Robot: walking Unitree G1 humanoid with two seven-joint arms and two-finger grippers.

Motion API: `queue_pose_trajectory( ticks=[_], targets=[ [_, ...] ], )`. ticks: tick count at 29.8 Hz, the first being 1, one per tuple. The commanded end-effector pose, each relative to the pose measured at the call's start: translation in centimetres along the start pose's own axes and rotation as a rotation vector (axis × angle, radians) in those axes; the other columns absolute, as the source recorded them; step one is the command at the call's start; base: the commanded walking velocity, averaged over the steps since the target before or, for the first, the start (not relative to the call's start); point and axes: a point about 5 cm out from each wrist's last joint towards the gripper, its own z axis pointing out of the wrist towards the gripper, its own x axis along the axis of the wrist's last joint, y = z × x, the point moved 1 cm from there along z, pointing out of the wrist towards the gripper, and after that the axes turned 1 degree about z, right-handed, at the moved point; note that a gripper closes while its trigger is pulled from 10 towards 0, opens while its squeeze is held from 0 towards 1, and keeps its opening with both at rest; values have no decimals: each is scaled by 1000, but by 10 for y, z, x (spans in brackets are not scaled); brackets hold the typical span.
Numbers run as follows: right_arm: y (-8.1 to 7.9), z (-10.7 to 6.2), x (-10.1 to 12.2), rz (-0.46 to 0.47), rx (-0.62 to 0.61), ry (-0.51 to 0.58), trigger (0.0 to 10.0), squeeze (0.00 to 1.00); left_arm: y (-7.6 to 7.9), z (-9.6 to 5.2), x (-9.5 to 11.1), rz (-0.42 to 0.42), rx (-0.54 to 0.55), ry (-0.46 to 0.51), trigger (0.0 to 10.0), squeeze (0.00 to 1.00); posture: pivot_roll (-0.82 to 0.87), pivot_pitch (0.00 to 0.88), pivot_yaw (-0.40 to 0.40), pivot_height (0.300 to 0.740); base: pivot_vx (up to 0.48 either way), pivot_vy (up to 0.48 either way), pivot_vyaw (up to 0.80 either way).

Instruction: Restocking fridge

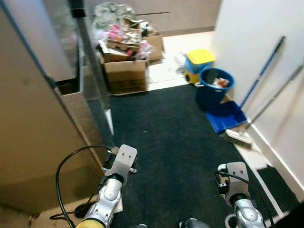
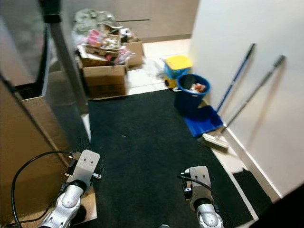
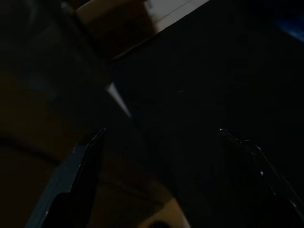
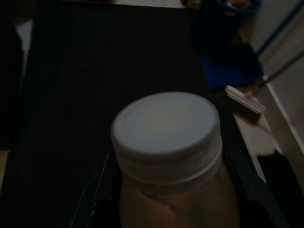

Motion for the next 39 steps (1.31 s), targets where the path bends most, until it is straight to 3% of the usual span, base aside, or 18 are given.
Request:
queue_pose_trajectory(
  ticks=[1,39],
  targets=[
    [4,1,2,-10,-15,9,10000,0,5,-2,-6,9,-10,-33,10000,0,-39,97,-53,740,0,0,800],
    [6,1,2,-8,-35,5,10000,0,8,4,1,12,-20,-14,10000,0,-43,92,-50,740,0,0,800]
  ],
)
